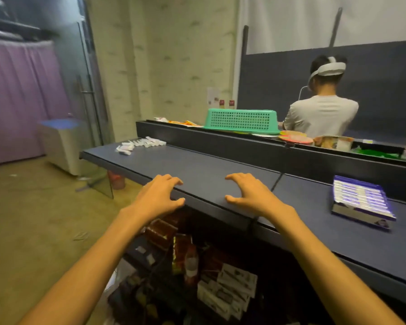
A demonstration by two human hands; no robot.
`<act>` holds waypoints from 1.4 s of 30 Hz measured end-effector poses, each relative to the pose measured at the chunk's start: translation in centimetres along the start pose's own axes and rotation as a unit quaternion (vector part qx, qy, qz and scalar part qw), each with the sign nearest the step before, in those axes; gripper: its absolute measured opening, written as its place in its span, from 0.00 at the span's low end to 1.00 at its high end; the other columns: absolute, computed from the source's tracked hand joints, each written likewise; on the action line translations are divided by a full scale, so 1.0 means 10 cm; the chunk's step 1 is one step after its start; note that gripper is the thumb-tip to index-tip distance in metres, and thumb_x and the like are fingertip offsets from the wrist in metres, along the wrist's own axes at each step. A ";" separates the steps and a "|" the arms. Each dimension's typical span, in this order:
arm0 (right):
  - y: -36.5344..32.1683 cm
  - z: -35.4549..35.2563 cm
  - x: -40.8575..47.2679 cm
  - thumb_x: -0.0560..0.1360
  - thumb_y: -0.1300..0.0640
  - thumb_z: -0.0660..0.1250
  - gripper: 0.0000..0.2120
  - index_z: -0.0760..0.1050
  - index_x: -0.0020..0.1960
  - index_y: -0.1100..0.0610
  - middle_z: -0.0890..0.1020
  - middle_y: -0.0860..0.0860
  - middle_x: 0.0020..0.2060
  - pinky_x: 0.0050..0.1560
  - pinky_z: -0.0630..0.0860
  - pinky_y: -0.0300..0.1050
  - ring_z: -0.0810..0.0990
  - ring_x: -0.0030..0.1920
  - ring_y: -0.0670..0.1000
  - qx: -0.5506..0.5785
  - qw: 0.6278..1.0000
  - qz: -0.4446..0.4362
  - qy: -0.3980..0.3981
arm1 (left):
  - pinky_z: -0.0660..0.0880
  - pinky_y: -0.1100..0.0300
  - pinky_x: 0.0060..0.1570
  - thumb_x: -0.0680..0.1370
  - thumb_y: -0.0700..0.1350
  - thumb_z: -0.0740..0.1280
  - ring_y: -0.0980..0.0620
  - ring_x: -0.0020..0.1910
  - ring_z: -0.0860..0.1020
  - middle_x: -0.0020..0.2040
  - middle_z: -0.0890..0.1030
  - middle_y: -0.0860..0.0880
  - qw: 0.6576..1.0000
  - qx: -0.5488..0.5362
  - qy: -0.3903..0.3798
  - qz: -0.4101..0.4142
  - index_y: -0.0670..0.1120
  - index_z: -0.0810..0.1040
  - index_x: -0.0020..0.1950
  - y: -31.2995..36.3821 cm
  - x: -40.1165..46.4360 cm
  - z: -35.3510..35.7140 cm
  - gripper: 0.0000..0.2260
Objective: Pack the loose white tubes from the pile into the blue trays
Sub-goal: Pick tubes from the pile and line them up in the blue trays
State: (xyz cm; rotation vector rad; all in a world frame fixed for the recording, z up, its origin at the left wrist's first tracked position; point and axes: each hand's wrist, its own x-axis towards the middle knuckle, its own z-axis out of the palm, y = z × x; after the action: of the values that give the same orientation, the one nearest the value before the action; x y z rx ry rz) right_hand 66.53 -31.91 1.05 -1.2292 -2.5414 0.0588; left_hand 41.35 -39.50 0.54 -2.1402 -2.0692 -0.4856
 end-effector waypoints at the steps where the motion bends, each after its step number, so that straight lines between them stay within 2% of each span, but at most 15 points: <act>1: -0.15 0.05 0.14 0.78 0.44 0.64 0.28 0.61 0.74 0.50 0.66 0.49 0.73 0.70 0.61 0.53 0.63 0.72 0.52 0.003 1.000 -0.009 0.001 | 0.70 0.52 0.61 0.76 0.58 0.66 0.50 0.65 0.69 0.65 0.73 0.51 1.000 0.004 0.006 -0.011 0.52 0.70 0.69 -0.21 -0.03 -0.04 0.23; 6: -0.67 0.37 0.78 0.78 0.44 0.64 0.28 0.61 0.74 0.51 0.67 0.50 0.72 0.69 0.63 0.53 0.64 0.72 0.53 0.000 0.999 -0.041 -0.008 | 0.70 0.54 0.61 0.73 0.57 0.68 0.50 0.62 0.72 0.64 0.75 0.50 0.998 -0.006 0.025 -0.052 0.51 0.73 0.67 -1.02 -0.07 -0.03 0.24; 11: -0.98 0.71 1.49 0.78 0.44 0.64 0.28 0.62 0.74 0.51 0.68 0.51 0.72 0.69 0.65 0.53 0.65 0.71 0.53 0.009 0.998 -0.058 -0.012 | 0.71 0.51 0.63 0.74 0.56 0.68 0.50 0.63 0.71 0.64 0.75 0.50 0.997 -0.010 0.017 -0.071 0.51 0.73 0.67 -1.71 0.17 0.06 0.23; 18: -1.19 1.13 2.67 0.78 0.44 0.64 0.27 0.62 0.74 0.49 0.67 0.49 0.73 0.70 0.64 0.53 0.64 0.72 0.51 0.020 0.998 -0.053 -0.008 | 0.72 0.50 0.62 0.74 0.57 0.68 0.51 0.63 0.71 0.63 0.75 0.51 0.997 -0.015 0.007 -0.080 0.53 0.73 0.67 -2.72 0.90 0.16 0.22; 22: -1.25 1.24 3.34 0.77 0.44 0.64 0.27 0.62 0.73 0.49 0.67 0.50 0.73 0.70 0.65 0.54 0.64 0.71 0.52 0.017 0.999 -0.040 0.004 | 0.72 0.50 0.62 0.76 0.57 0.66 0.51 0.66 0.69 0.68 0.72 0.51 0.997 0.007 0.006 -0.078 0.53 0.70 0.69 -3.21 1.46 0.11 0.23; 26: -1.32 1.32 3.87 0.77 0.45 0.65 0.28 0.62 0.74 0.50 0.66 0.50 0.73 0.70 0.66 0.51 0.64 0.72 0.51 0.010 0.999 -0.033 -0.005 | 0.71 0.52 0.61 0.76 0.56 0.66 0.51 0.66 0.69 0.69 0.71 0.51 0.998 -0.004 -0.002 -0.066 0.55 0.70 0.69 -3.58 1.89 0.15 0.22; 34: -1.40 1.52 4.63 0.77 0.45 0.66 0.29 0.62 0.74 0.50 0.67 0.51 0.72 0.68 0.66 0.50 0.65 0.70 0.52 -0.040 0.999 -0.005 -0.019 | 0.71 0.54 0.59 0.75 0.56 0.68 0.49 0.64 0.71 0.66 0.73 0.51 0.999 -0.038 -0.005 -0.030 0.51 0.71 0.69 -4.27 2.70 0.38 0.23; 42: -1.48 1.66 5.23 0.76 0.46 0.67 0.28 0.63 0.73 0.49 0.70 0.51 0.70 0.66 0.69 0.50 0.68 0.68 0.52 -0.050 0.995 0.081 -0.007 | 0.73 0.52 0.60 0.75 0.52 0.70 0.49 0.60 0.75 0.61 0.78 0.51 0.996 -0.089 -0.014 0.030 0.51 0.76 0.64 -5.19 3.52 0.60 0.18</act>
State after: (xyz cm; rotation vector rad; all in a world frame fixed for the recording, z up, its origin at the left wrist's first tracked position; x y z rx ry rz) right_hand 19.96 0.72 1.61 -1.4757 -2.4776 -0.0230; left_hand -8.80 -1.42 -0.88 -2.3123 -2.0388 -0.6576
